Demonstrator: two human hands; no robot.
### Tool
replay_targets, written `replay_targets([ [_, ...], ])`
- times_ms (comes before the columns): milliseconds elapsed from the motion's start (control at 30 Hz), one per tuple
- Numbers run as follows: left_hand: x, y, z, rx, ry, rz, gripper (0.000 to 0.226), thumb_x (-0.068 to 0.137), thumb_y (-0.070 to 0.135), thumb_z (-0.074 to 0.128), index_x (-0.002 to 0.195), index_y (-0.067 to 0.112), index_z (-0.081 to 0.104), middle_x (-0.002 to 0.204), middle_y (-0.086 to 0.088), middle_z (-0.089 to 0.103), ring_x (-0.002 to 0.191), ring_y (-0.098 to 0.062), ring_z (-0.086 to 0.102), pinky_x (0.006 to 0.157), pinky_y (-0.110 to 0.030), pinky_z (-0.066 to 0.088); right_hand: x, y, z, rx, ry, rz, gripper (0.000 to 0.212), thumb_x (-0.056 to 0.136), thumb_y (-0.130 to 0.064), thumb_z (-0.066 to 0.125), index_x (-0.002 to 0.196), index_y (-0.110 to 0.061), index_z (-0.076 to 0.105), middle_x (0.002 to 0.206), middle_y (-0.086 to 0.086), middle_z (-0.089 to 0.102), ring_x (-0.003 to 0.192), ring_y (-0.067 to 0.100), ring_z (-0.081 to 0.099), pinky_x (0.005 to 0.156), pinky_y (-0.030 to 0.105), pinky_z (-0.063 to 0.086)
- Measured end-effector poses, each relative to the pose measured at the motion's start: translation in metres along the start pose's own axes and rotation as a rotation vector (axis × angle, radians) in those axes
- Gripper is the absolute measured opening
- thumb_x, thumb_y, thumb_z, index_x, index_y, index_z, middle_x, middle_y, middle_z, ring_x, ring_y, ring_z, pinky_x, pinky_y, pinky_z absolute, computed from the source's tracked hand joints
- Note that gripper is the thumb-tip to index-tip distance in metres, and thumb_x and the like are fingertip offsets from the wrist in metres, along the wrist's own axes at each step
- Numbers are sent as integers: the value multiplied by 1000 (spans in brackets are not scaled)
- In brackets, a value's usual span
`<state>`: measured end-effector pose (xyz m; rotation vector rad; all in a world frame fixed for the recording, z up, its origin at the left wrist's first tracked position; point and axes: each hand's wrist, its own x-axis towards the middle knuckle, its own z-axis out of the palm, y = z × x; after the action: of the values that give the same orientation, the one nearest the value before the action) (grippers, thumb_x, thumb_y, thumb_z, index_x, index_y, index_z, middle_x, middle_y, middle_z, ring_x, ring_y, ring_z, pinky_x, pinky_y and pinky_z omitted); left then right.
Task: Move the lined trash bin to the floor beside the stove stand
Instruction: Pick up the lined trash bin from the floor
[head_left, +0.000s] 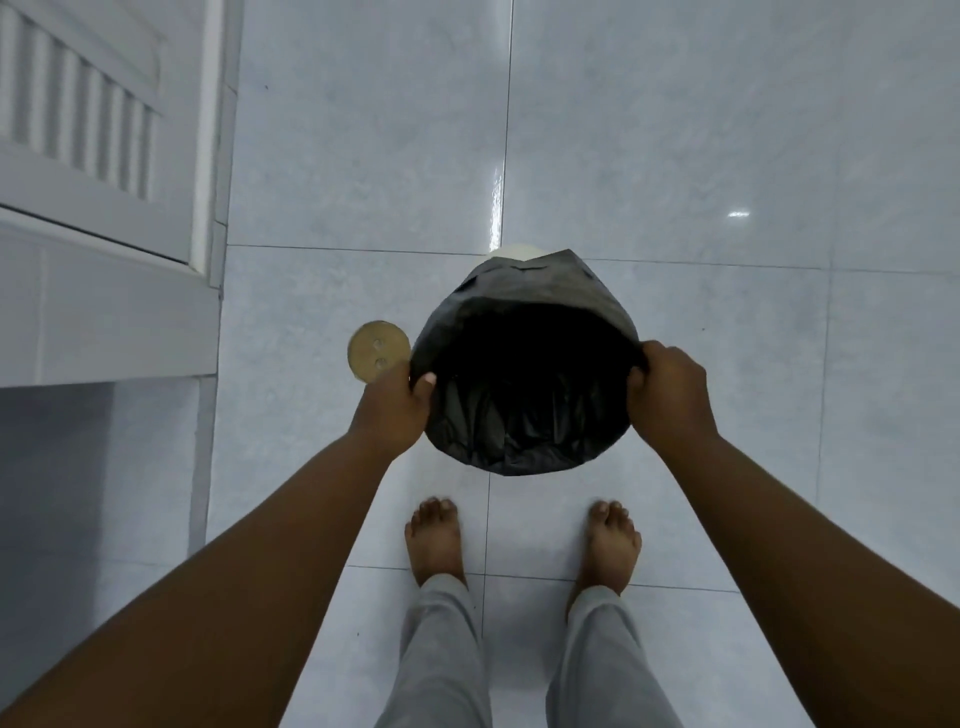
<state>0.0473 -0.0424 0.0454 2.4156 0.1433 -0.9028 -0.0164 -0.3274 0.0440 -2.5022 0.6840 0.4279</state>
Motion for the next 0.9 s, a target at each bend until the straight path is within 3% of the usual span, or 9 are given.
replay_targets([
  [133,18,22,-15,-37,48,11,31,101,23,52,121,1,61,113,-17,67,100,-33,63,76,-30,39,29,-16,-20,-23,15,5,29,87,1,40,103,2,64,94,23,62,75,31,50,66,31,35],
  [267,35,32,-19,-53,23,-56,43,100,27,54,137,5,55,126,-16,65,113,-33,61,79,-30,39,51,-18,-26,-56,5,-6,32,88,2,39,106,2,66,94,22,66,75,29,52,67,31,38],
  [533,32,24,-11,-81,6,-14,32,99,20,55,125,2,63,119,-15,64,108,-33,62,89,-40,49,47,4,-12,-16,-38,9,29,88,0,43,105,0,67,96,20,67,77,26,53,68,30,36],
  [700,32,-1,0,-213,-78,-103,39,99,32,56,136,18,56,121,-5,63,113,-25,59,87,-34,44,35,26,-4,137,-100,35,31,95,-29,57,121,-14,65,109,10,70,97,27,64,79,28,39],
  [800,30,-17,9,-263,-260,-161,62,94,44,63,150,26,41,148,-5,52,135,-28,48,103,-38,43,19,43,1,259,-217,104,50,90,-54,58,130,-25,61,120,4,68,108,24,62,84,29,41],
  [900,26,-22,18,-368,-410,-116,77,90,48,66,155,35,28,157,3,41,141,-21,40,102,-31,40,3,52,11,383,-408,188,65,81,-67,59,138,-37,51,134,0,61,123,25,54,92,32,40],
])
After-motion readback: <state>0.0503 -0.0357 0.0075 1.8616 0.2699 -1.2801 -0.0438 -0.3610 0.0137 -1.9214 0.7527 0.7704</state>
